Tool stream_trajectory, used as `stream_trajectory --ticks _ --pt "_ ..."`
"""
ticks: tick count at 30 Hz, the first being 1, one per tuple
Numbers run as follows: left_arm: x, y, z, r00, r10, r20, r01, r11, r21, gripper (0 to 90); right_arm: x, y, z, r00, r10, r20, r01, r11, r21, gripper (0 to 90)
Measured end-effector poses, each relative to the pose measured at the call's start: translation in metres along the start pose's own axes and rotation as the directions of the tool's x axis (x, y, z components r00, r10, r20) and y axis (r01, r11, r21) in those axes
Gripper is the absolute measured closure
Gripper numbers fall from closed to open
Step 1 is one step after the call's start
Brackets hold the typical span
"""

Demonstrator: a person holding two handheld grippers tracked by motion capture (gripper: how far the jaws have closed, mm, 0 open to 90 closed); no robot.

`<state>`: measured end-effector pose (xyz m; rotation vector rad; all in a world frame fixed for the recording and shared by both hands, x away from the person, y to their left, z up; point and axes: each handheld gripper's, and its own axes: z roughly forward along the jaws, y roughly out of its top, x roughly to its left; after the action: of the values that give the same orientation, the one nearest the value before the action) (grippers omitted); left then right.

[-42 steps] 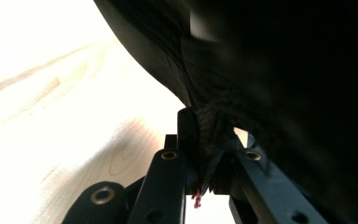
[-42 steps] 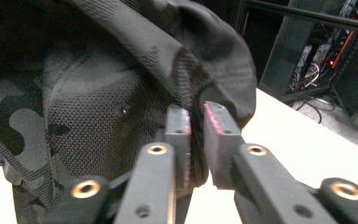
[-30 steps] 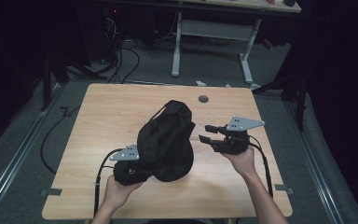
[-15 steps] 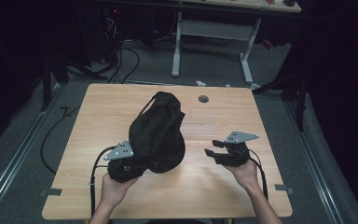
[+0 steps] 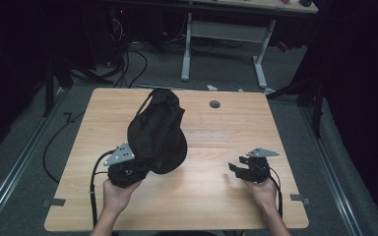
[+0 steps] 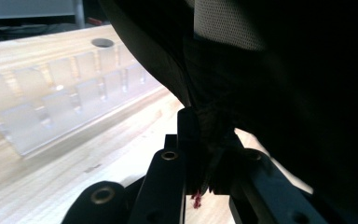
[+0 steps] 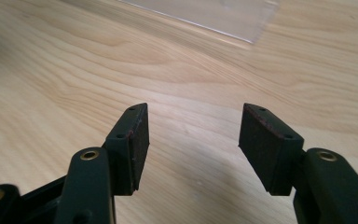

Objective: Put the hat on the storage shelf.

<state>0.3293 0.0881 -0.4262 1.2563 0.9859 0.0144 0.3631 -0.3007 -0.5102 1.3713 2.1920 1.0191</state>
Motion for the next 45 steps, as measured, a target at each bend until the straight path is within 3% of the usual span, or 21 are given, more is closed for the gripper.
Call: stream_trajectory --ticks 7,15,30,36,40,45 --pt "0.008 0.009 0.001 0.999 0.007 -0.043 -0.009 0.9993 -0.036 85.9 -0.007 -0.011 0.006 0.9969 0.031 0.072 -0.033 0.9991 0.026 39.4" --pt "0.012 0.02 0.002 0.9967 0.021 -0.078 -0.028 0.9966 -0.078 85.9 -0.004 -0.018 0.01 0.991 0.001 0.134 -0.003 0.9999 0.013 37.9" --pt "0.026 0.046 0.011 0.989 0.01 -0.147 -0.034 0.9866 -0.16 85.9 -0.004 -0.018 0.01 0.9917 -0.003 0.128 0.001 0.9999 0.013 36.4" --pt "0.029 0.057 0.018 0.984 0.027 -0.176 -0.059 0.9828 -0.175 85.8 -0.003 -0.018 0.01 0.9919 -0.004 0.127 0.002 0.9999 0.014 36.0" --pt "0.031 0.065 0.025 0.9786 0.048 -0.2 -0.085 0.9792 -0.184 85.9 -0.003 -0.018 0.01 0.992 -0.002 0.127 0.001 0.9999 0.014 35.8" --pt "0.034 0.069 0.036 0.9667 0.083 -0.242 -0.126 0.9774 -0.17 85.8 -0.003 -0.018 0.01 0.992 -0.004 0.126 0.002 0.9999 0.015 35.6"
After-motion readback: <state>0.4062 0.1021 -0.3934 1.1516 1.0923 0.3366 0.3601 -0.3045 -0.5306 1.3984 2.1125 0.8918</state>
